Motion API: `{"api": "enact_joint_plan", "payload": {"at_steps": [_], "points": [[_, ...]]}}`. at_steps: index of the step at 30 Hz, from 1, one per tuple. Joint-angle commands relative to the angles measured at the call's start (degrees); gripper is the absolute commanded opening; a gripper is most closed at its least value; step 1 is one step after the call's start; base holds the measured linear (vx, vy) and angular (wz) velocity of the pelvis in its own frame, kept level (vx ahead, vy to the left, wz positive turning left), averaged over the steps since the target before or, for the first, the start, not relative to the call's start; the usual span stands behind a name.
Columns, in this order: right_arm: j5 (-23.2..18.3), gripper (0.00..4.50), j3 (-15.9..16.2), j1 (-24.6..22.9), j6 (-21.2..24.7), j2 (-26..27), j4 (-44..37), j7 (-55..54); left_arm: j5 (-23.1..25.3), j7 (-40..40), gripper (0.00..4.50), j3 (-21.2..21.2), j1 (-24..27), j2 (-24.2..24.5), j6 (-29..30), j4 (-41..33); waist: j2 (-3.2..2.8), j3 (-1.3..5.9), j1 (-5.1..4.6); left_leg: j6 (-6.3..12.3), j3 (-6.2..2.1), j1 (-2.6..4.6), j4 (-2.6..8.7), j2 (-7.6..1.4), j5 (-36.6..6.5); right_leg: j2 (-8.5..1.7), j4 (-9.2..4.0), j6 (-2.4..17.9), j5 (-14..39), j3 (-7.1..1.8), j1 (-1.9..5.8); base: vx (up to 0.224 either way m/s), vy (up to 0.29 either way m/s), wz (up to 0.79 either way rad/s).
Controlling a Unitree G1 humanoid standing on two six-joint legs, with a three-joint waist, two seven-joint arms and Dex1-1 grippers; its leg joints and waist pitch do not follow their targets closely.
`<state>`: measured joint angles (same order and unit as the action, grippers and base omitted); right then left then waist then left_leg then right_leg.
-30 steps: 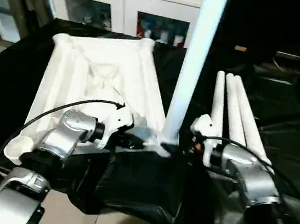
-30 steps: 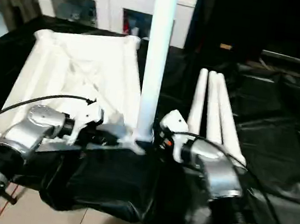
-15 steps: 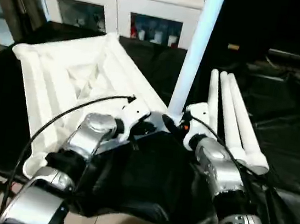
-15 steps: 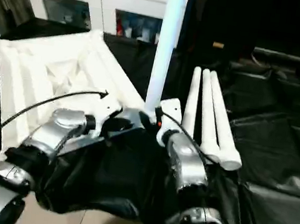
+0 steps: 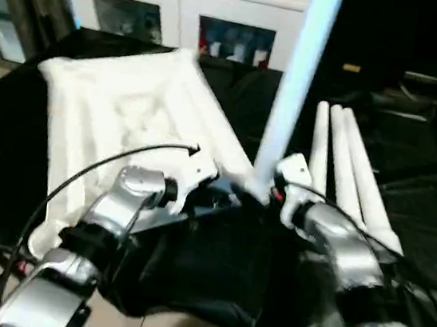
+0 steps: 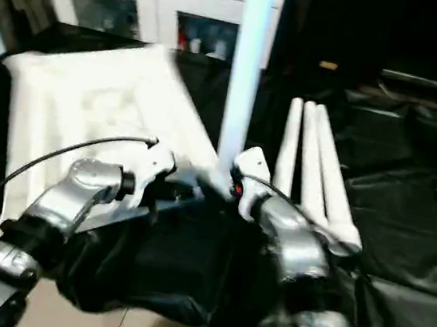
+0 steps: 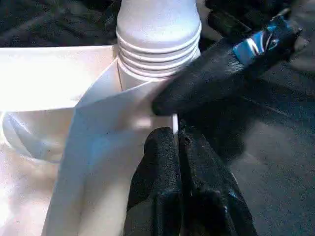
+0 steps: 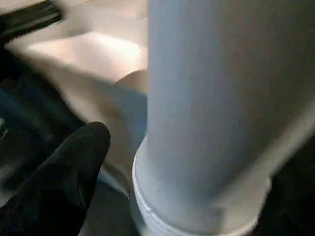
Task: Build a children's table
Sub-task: Rotate leg to tighten
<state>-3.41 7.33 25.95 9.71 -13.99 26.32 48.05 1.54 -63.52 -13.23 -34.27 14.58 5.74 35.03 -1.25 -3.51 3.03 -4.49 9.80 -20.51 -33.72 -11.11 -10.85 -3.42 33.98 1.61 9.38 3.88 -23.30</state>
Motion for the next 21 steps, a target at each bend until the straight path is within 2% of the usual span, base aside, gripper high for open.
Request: {"api": "enact_joint_plan", "payload": {"at_steps": [1, 7, 9, 10, 11, 15, 17, 18, 21], "points": [[-2.22, 4.42, 2.35, -0.79, 1.86, -1.38, -3.63, 6.52, -2.09, -4.86, 0.00, -1.02, -0.63, 0.47, -2.37, -3.29, 0.09, 4.09, 0.10, 5.19, -0.21, 0.03, 3.60, -1.95, -9.57, -4.20, -3.92, 12.39, 12.40, -2.69, 3.66, 0.000, 0.000, 0.00], [-3.73, 4.42, 3.59, -0.97, 3.28, -3.94, -5.57, 11.46, -2.81, -8.63, 0.00, -1.15, -0.60, 2.86, -2.05, -3.57, 0.10, 4.04, 0.38, 4.31, -0.21, 0.16, 3.61, -2.00, -10.17, -4.35, -4.13, 11.80, 15.35, -2.69, 3.43, 0.000, 0.000, 0.00], [-4.29, 4.14, 3.76, -0.88, 3.87, -4.28, -6.06, 12.77, -3.25, -9.98, 0.00, -1.33, -0.49, 3.78, -2.07, -3.76, 0.05, 4.09, 0.43, 4.05, -0.27, 0.15, 3.61, -2.00, -10.00, -4.29, -4.03, 11.90, 15.01, -2.64, 3.37, 0.000, 0.000, 0.00], [-4.32, 4.14, 3.76, -0.88, 3.94, -4.31, -6.13, 12.90, -3.27, -10.07, 0.00, -1.34, -0.48, 3.86, -2.07, -3.77, 0.05, 4.09, 0.43, 4.05, -0.27, 0.15, 3.61, -2.00, -10.00, -4.29, -4.03, 11.90, 15.01, -2.64, 3.37, 0.000, 0.000, 0.00], [-4.62, 4.03, 3.85, -0.90, 4.43, -4.54, -6.70, 13.68, -3.42, -10.64, 0.00, -1.39, -0.46, 4.29, -1.94, -3.96, 0.32, 4.16, 0.53, 4.15, -0.27, 0.04, 3.60, -2.00, -9.31, -4.29, -3.86, 11.97, 14.20, -2.66, 3.50, 0.000, 0.000, 0.00], [-5.12, 3.69, 4.31, -1.06, 5.26, -4.78, -7.53, 14.97, -3.71, -11.74, 0.00, -1.36, -0.29, 4.83, -1.50, -4.21, 0.18, 4.22, 0.66, 4.30, -0.22, 0.04, 3.51, -2.05, -8.35, -4.33, -3.66, 12.43, 12.42, -2.66, 3.48, 0.000, 0.000, 0.00], [-5.38, 3.62, 4.78, -1.33, 5.61, -4.68, -7.83, 15.39, -3.86, -11.98, 0.00, -1.33, -0.16, 5.01, -1.41, -4.23, 0.15, 4.19, 0.66, 4.16, -0.22, 0.04, 3.52, -2.03, -8.52, -4.35, -3.69, 12.45, 12.62, -2.63, 3.48, 0.000, 0.000, 0.00], [-5.45, 3.56, 4.89, -1.43, 5.72, -4.66, -7.95, 15.47, -3.92, -11.93, 0.00, -1.38, -0.14, 5.06, -1.35, -4.28, 0.44, 4.22, 0.64, 4.16, -0.16, 0.03, 3.50, -2.02, -8.49, -4.33, -3.70, 12.40, 12.66, -2.65, 3.51, 0.000, 0.000, 0.00], [-5.41, 3.23, 4.97, -1.71, 5.93, -4.25, -8.01, 15.03, -3.90, -11.33, 0.00, -1.34, -0.14, 4.96, -1.40, -4.12, 0.30, 4.15, 0.69, 3.94, -0.21, 0.07, 3.52, -2.01, -8.87, -4.39, -3.81, 12.09, 13.86, -2.65, 3.45, 0.000, 0.000, 0.00]]}}
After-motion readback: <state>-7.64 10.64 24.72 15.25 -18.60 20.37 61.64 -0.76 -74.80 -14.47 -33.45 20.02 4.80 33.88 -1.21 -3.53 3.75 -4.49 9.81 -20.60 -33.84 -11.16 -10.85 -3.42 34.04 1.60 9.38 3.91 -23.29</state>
